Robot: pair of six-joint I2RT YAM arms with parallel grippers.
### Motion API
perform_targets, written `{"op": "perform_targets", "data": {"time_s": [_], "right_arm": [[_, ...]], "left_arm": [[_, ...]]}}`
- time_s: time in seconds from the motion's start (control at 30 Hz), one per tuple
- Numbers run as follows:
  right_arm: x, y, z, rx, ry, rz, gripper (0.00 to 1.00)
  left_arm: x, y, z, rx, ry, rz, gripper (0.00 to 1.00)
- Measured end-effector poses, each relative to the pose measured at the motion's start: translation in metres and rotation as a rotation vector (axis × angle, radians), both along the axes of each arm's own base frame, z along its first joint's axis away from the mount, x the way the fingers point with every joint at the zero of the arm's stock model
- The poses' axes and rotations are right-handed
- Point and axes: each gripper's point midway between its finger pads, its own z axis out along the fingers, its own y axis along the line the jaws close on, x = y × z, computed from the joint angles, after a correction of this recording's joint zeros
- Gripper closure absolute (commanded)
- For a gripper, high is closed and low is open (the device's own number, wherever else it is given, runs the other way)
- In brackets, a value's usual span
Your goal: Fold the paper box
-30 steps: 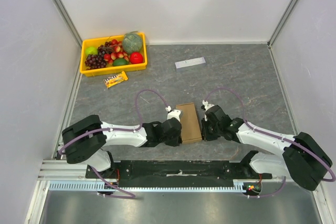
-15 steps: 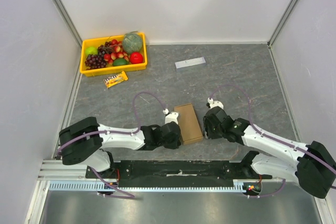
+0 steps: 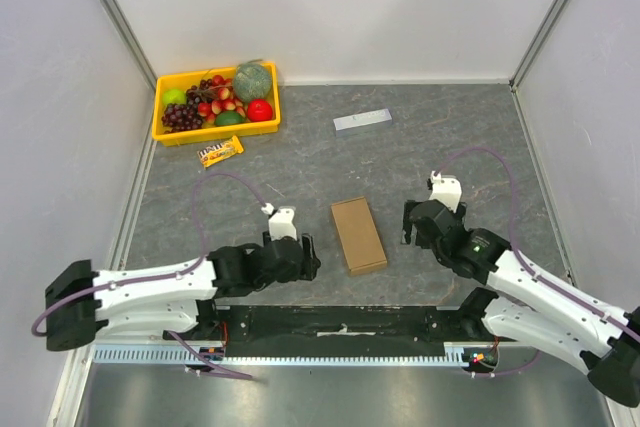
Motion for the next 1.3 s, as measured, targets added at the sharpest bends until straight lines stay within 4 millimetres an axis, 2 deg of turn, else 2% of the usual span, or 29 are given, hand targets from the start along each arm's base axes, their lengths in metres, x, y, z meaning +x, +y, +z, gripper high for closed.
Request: {"op": "perform_targets", "data": {"time_s": [0.1,0.2,0.37,0.5,0.63,0.83,0.93,1.1,1.3], "right_arm": [[0.006,0.001,0.012,0.003,-0.054,0.023,0.08],[0.011,0.010,0.025,0.026,-0.105,0.085,0.09],[0.018,0.029,0.064,0.132,-0.249,0.192,0.11],[0.020,0.035,0.077,0.164,-0.295,0.227,0.11],[0.026,0.032,0.077,0.173,-0.287,0.235,0.11],[0.047,0.007,0.061,0.165,-0.220,0.175,0.11],[0.051,-0.001,0.052,0.162,-0.183,0.158,0.11],[0.057,-0.016,0.047,0.178,-0.186,0.092,0.11],[0.053,-0.018,0.038,0.193,-0.197,0.083,0.07]], "left_arm": [[0.014,0.013,0.027,-0.022,-0.078,0.028,0.23],[0.038,0.032,0.047,-0.020,-0.140,0.094,0.22],[0.077,0.075,0.061,0.009,-0.198,0.204,0.21],[0.097,0.106,0.070,-0.001,-0.227,0.285,0.20],[0.106,0.123,0.069,-0.022,-0.236,0.336,0.20],[0.099,0.128,0.056,-0.037,-0.232,0.328,0.20],[0.096,0.130,0.062,-0.062,-0.263,0.332,0.16],[0.097,0.135,0.073,-0.083,-0.315,0.358,0.13],[0.099,0.142,0.055,-0.009,-0.264,0.383,0.12]]}}
